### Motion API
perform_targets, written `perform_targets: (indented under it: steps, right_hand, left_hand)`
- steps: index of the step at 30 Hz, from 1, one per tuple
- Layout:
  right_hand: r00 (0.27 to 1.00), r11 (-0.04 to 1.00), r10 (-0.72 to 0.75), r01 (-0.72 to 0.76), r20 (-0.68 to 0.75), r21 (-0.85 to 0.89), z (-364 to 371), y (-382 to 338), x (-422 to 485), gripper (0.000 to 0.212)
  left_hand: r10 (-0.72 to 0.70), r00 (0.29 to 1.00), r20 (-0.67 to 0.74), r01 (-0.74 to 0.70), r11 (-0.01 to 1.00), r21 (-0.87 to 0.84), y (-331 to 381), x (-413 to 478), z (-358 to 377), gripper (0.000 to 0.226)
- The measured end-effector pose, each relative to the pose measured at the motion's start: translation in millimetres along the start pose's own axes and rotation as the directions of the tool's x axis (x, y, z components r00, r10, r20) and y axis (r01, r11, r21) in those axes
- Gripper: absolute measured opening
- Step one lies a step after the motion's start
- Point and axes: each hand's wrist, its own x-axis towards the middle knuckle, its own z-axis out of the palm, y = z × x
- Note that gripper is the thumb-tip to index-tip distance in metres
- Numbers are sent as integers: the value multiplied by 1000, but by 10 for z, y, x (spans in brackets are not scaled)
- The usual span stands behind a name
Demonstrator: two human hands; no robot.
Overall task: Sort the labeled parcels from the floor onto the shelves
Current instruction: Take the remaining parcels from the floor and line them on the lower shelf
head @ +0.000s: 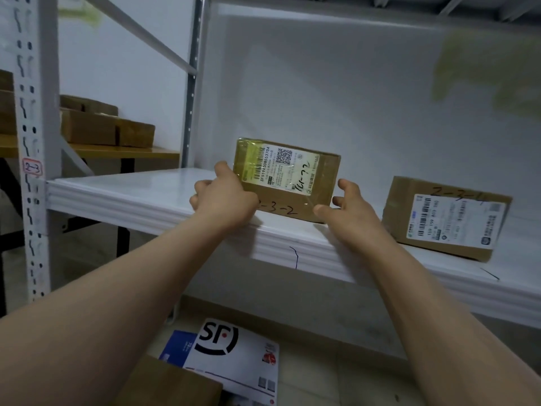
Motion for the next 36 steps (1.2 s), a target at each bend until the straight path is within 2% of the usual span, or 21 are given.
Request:
perform_targets:
  steps: [5, 8, 11, 13, 15, 17, 20, 22, 24, 26, 27, 29, 31, 33, 34, 36]
  right_hand:
    - [999, 997, -34, 36, 23, -69, 54, 19, 4, 70]
    - [1000, 997, -7, 7, 0, -74, 60, 3, -10, 70]
    - [969, 995, -94, 82, -229, -65, 95, -2, -140, 52]
    - [869, 967, -218, 252, -445, 19, 216, -25, -332, 27]
    - [751, 897, -302, 432, -587, 90, 420, -36, -565, 7]
    - [706, 851, -337, 512, -623, 120, 699, 24, -787, 4]
    - [778, 851, -336, 493, -532, 183, 1173, 281, -1076, 6]
    - [876, 888, -277, 390, -394, 242, 1500, 561, -1273, 9]
    - [970, 935, -147, 200, -196, 291, 1837, 909, -1453, 14]
    - [999, 974, -15, 6, 38, 228, 2177, 1275, -1616, 20]
    - [989, 985, 49, -72, 140, 159, 2344, 1454, -1689, 22]
    - [938, 977, 192, -210, 288, 34, 2655, 1751, -1818, 20]
    - [867, 953, 296, -298, 402, -60, 2929, 1964, -1942, 17]
    - [803, 936, 341, -336, 490, -101, 3165, 2061, -2069, 17]
    - [784, 931, 345, -357, 517, -80, 3271, 2081, -2123, 18]
    - [753, 912, 356, -409, 553, -30, 3463, 2093, -2188, 22]
  left_hand:
    - [134, 986, -96, -145, 982, -119, -111, -172, 37, 77]
    - [135, 984, -114, -153, 974, -166, -192, -191, 43, 75]
    - [180, 954, -240, -236, 944, -229, -315, -264, 21, 64]
    - [285, 884, -371, -376, 904, -202, -443, -412, 55, 52]
    - [371, 810, -454, -491, 852, -180, -612, -593, 152, 43]
    - [431, 769, -472, -550, 822, -145, -860, -787, 311, 38]
    - [455, 782, -425, -537, 839, -88, -1386, -1061, 599, 36]
    - [407, 851, -333, -452, 889, -68, -1849, -1213, 769, 32]
    - [323, 937, -133, -321, 946, 34, -2383, -1282, 891, 33]
    - [113, 984, 140, -144, 961, 237, -2928, -1302, 924, 42]
    - [-55, 972, 228, -24, 944, 330, -3215, -1309, 928, 44]
    - [-427, 867, 255, 283, 845, 454, -3751, -1357, 896, 58]
    - [-684, 707, 182, 576, 705, 414, -4214, -1448, 863, 76]
    - [-791, 601, 115, 707, 593, 385, -4544, -1541, 850, 72]
    - [-813, 575, 89, 730, 560, 392, -4650, -1569, 846, 68]
    - [-817, 574, 54, 743, 547, 385, -4752, -1567, 876, 62]
